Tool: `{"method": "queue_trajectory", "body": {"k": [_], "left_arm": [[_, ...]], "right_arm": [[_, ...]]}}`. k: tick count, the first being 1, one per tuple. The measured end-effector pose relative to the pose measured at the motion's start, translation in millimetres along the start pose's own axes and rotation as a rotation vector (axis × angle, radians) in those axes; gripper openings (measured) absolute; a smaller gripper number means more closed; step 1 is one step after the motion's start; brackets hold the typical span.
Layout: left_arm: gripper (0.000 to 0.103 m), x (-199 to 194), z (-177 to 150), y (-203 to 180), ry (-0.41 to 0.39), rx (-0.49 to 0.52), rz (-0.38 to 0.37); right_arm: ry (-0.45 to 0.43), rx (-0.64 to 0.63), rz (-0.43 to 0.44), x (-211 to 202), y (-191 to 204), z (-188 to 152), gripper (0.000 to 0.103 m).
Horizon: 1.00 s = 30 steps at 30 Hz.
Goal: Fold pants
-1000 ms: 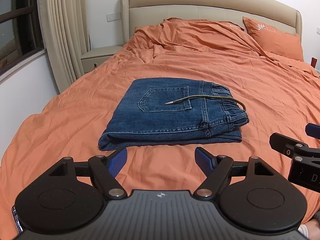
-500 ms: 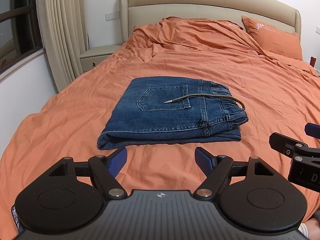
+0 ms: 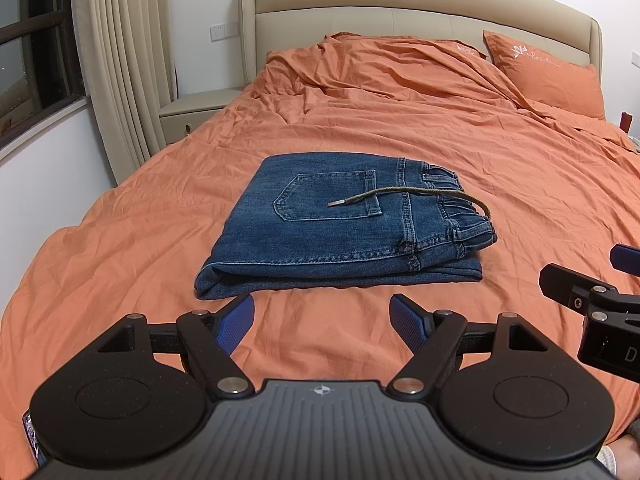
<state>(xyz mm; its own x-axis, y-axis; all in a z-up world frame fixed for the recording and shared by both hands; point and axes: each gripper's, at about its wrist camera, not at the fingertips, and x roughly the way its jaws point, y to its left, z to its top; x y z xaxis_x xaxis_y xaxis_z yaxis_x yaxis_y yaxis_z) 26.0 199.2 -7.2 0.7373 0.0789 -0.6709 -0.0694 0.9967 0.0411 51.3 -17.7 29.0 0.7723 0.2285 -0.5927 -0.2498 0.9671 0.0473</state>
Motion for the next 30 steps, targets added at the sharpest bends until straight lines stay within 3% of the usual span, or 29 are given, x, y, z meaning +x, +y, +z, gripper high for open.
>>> {"method": "queue_trajectory", "body": {"k": [30], "left_arm": [[0.09, -2.1, -1.5, 1.6, -0.017, 0.014, -0.005]], "right_arm": [[0.019, 0.006, 0.006, 0.5, -4.1, -1.7, 0.082]]}}
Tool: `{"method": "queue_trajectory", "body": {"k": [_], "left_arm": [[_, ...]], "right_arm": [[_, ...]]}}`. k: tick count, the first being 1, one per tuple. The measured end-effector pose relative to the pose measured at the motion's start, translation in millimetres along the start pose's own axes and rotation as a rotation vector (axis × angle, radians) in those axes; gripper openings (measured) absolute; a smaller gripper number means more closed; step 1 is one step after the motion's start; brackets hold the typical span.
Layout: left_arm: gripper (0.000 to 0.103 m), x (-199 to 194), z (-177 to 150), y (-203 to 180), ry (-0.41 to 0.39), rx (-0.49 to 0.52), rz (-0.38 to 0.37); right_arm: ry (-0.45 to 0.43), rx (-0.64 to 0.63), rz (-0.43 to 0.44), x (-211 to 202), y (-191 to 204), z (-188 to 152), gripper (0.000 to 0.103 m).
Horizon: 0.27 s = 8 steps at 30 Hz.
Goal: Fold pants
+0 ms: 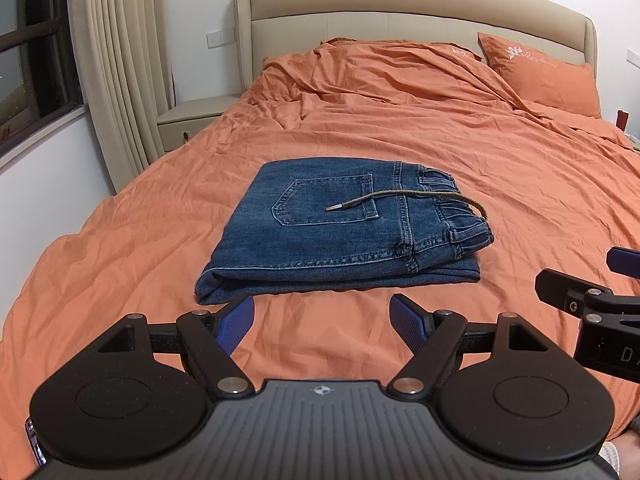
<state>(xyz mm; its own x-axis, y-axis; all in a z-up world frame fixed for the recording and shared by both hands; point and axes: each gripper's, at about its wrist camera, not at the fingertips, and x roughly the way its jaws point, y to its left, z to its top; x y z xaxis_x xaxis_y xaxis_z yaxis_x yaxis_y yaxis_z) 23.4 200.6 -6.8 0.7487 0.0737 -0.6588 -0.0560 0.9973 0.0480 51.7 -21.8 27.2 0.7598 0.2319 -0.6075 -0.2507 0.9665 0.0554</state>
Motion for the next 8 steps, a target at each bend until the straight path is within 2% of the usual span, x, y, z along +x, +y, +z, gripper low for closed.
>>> {"method": "queue_trajectory", "body": {"k": [8], "left_arm": [[0.09, -3.3, 1.9, 1.4, -0.012, 0.013, 0.004]], "right_arm": [[0.015, 0.008, 0.002, 1.8, -2.4, -2.0, 0.082]]}}
